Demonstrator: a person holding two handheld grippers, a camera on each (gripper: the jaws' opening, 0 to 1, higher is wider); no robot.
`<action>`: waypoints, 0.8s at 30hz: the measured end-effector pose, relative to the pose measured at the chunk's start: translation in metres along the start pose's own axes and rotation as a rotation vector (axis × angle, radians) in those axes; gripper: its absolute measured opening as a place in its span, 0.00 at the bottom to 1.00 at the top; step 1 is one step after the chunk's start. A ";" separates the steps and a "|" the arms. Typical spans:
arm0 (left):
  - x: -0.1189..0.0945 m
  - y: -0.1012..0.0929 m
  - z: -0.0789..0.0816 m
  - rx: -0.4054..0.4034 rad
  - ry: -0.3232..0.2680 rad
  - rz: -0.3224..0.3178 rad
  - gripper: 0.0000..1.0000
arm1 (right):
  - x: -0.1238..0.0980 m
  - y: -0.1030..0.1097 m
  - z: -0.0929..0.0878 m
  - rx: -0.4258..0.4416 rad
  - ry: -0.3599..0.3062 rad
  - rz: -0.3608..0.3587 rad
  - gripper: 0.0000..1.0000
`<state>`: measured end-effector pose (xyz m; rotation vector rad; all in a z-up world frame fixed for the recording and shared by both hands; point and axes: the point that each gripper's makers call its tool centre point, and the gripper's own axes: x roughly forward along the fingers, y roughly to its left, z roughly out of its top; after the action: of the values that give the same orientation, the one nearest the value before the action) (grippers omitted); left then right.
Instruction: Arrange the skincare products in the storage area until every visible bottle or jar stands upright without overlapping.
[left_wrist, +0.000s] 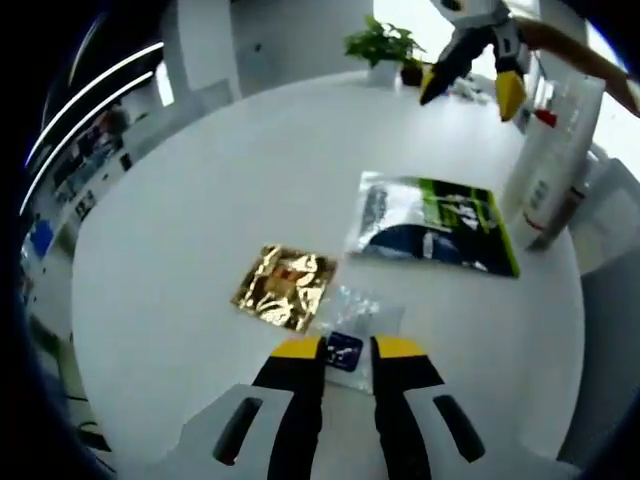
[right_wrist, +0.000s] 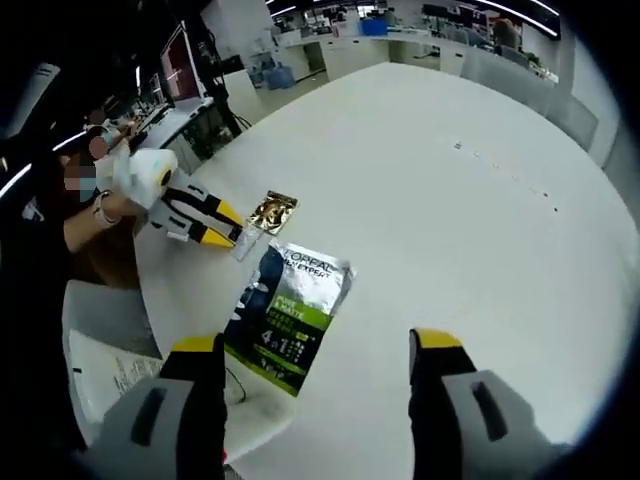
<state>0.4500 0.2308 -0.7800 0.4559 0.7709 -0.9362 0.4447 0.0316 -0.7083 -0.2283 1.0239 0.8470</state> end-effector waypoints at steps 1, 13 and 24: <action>-0.002 0.002 -0.002 -0.007 0.003 0.007 0.14 | 0.002 0.001 -0.001 0.001 0.000 0.005 0.75; -0.020 0.017 -0.021 -0.037 0.035 0.074 0.13 | 0.025 0.008 -0.014 0.011 0.055 0.053 0.71; -0.027 0.034 -0.035 -0.075 0.063 0.117 0.13 | 0.034 0.010 -0.023 0.002 0.103 0.068 0.65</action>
<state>0.4551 0.2864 -0.7814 0.4612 0.8249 -0.7842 0.4302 0.0432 -0.7465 -0.2383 1.1342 0.9026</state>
